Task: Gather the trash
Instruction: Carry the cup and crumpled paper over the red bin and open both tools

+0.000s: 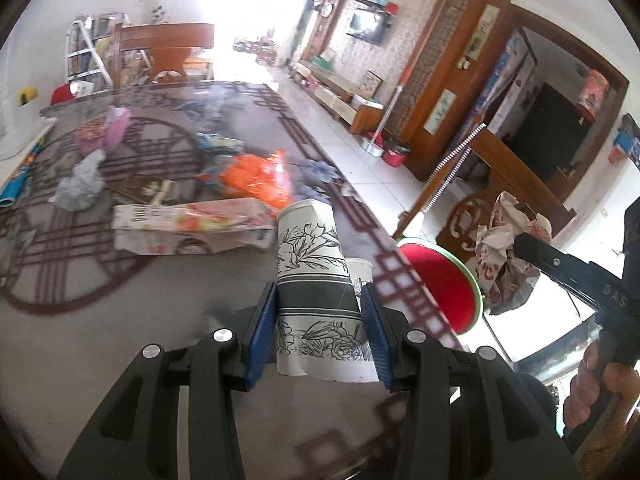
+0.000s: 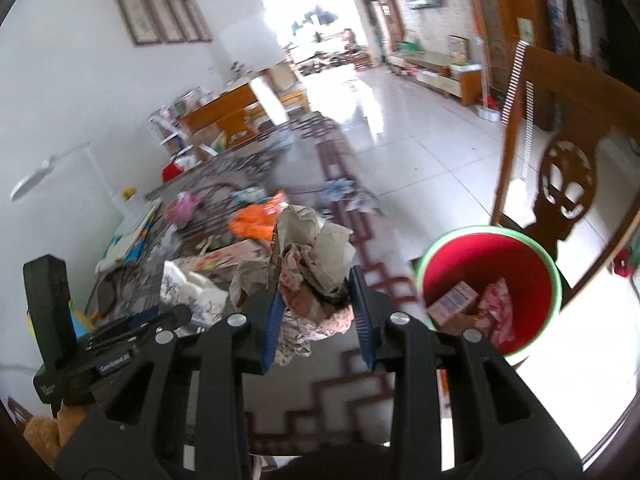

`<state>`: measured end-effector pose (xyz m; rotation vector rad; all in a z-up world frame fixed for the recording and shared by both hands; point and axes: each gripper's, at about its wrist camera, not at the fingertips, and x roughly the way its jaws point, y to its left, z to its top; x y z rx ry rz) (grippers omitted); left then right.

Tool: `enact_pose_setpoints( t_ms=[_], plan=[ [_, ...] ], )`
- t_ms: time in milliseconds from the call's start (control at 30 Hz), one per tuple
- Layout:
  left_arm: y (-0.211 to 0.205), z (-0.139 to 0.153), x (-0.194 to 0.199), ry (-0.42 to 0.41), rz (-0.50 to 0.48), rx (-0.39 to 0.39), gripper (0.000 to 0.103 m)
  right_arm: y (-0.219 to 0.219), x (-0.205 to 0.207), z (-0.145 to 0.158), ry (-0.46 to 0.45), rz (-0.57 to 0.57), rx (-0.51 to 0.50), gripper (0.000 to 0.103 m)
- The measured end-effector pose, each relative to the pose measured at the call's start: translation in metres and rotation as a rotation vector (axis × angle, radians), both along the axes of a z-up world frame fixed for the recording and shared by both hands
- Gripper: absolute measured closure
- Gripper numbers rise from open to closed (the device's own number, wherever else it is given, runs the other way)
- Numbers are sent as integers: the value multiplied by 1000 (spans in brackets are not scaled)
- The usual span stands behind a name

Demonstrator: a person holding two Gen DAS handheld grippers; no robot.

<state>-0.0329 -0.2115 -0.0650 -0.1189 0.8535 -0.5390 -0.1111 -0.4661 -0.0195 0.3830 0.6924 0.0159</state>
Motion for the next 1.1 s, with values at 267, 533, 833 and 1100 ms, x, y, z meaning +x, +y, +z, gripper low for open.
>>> enact_pose_setpoints(
  t_ms=[267, 533, 833, 1100],
  plan=[
    [-63, 3, 12, 4, -116, -4, 63, -50, -11, -18, 19, -125, 36, 72],
    [-143, -5, 23, 15, -260, 14, 63, -101, -25, -36, 62, -242, 30, 71],
    [-193, -26, 38, 57, -349, 51, 63, -152, -27, -66, 105, -351, 120, 71],
    [-221, -30, 42, 54, -403, 39, 62, -166, -17, -89, 141, -393, 158, 70]
  ],
)
